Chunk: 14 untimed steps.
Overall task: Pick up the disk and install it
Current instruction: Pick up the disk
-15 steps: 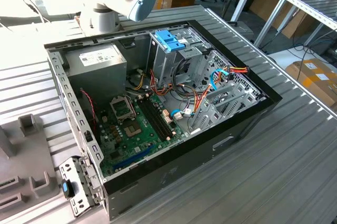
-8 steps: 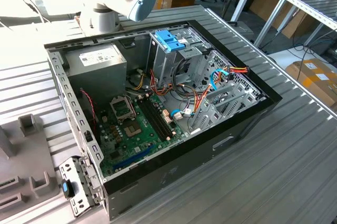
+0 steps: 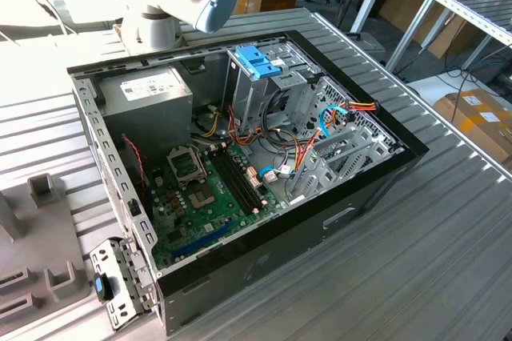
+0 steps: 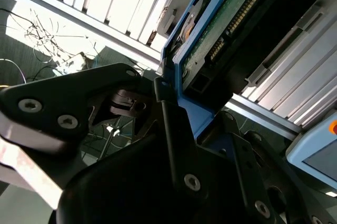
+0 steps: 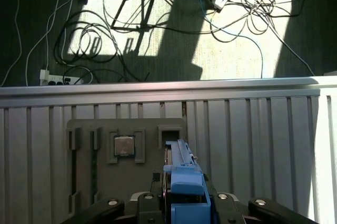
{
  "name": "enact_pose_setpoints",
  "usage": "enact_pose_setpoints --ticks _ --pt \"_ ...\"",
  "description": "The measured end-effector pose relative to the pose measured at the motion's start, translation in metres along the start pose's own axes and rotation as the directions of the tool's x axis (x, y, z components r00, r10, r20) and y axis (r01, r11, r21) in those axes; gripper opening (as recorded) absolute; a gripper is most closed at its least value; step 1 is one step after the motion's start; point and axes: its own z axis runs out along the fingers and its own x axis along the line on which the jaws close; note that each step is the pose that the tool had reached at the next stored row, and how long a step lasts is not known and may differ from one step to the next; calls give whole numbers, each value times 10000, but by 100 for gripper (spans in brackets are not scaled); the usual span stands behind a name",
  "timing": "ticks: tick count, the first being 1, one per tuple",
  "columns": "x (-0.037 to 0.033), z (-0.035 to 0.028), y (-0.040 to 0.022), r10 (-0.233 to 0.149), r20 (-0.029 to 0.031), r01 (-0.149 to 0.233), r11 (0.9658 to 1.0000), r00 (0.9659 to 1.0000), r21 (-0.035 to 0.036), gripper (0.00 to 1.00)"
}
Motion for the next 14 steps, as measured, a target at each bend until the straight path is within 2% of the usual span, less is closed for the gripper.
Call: enact_pose_setpoints --ticks 14 --pt "-4 -120 7 0 -1 0 10000 10000 -1 37"
